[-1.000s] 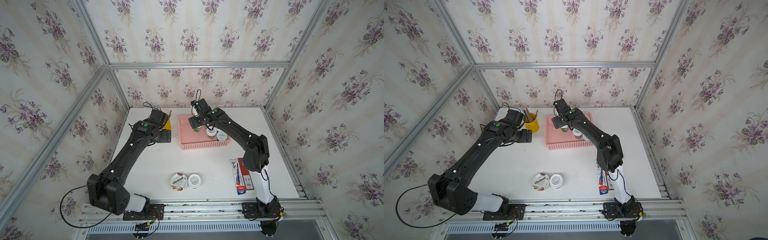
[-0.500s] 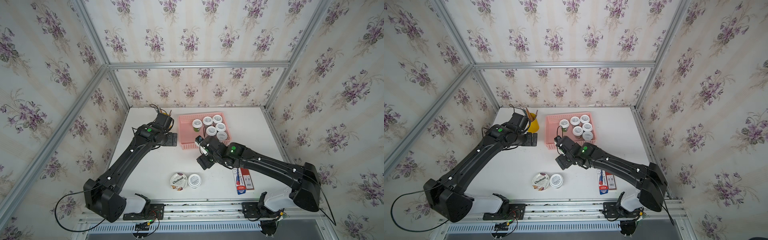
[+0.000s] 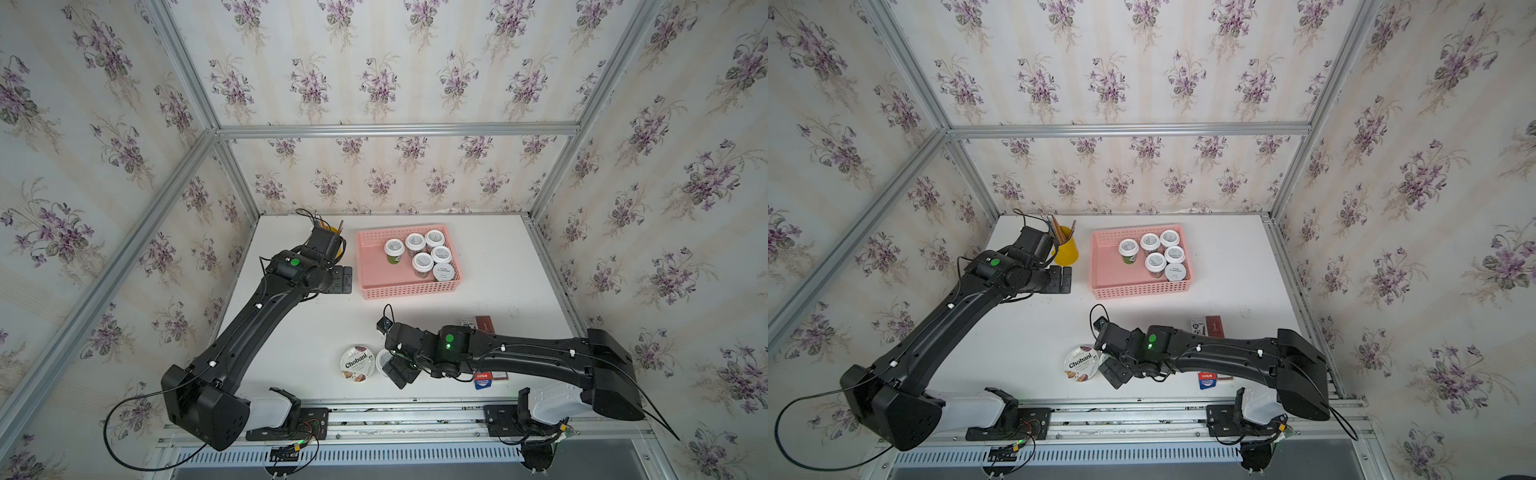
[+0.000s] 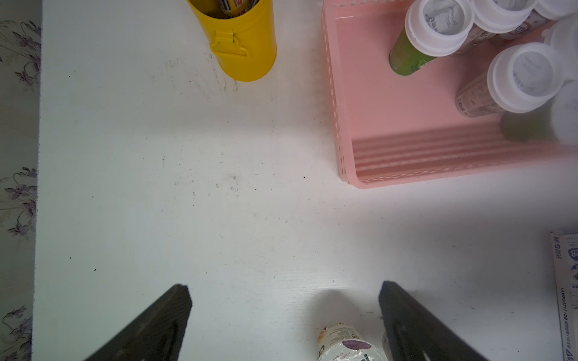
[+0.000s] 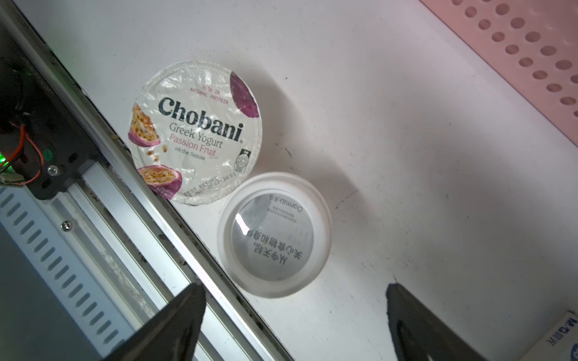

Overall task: Put the yogurt in the basket
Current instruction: Pick up the yogurt from the center of the board.

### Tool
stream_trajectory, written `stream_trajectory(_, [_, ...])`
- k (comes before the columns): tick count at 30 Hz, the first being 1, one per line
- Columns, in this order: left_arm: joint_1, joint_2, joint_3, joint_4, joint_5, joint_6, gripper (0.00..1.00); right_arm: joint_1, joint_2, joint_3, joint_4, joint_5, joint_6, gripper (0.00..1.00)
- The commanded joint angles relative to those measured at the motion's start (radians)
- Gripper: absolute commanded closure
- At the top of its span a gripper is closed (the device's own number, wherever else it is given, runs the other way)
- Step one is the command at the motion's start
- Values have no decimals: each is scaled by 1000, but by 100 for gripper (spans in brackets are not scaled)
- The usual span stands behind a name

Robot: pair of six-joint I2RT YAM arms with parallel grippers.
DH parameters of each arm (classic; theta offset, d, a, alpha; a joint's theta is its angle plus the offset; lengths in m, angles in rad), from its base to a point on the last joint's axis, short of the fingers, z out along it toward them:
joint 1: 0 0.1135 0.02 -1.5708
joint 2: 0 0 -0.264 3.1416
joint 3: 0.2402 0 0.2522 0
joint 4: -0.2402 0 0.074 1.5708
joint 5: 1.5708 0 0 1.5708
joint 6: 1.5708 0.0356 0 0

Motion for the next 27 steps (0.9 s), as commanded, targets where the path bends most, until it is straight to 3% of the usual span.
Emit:
stream_trajectory(1, [0, 6, 4, -6, -16, 5, 1, 5, 8, 9, 62, -14, 15, 6])
stream_trajectory(10, [1, 13, -1, -2, -27, 11, 1, 9, 95, 40, 73, -45, 3, 11])
stream_trajectory(27, [1, 14, -7, 3, -27, 6, 1, 9, 123, 35, 15, 77, 26, 22])
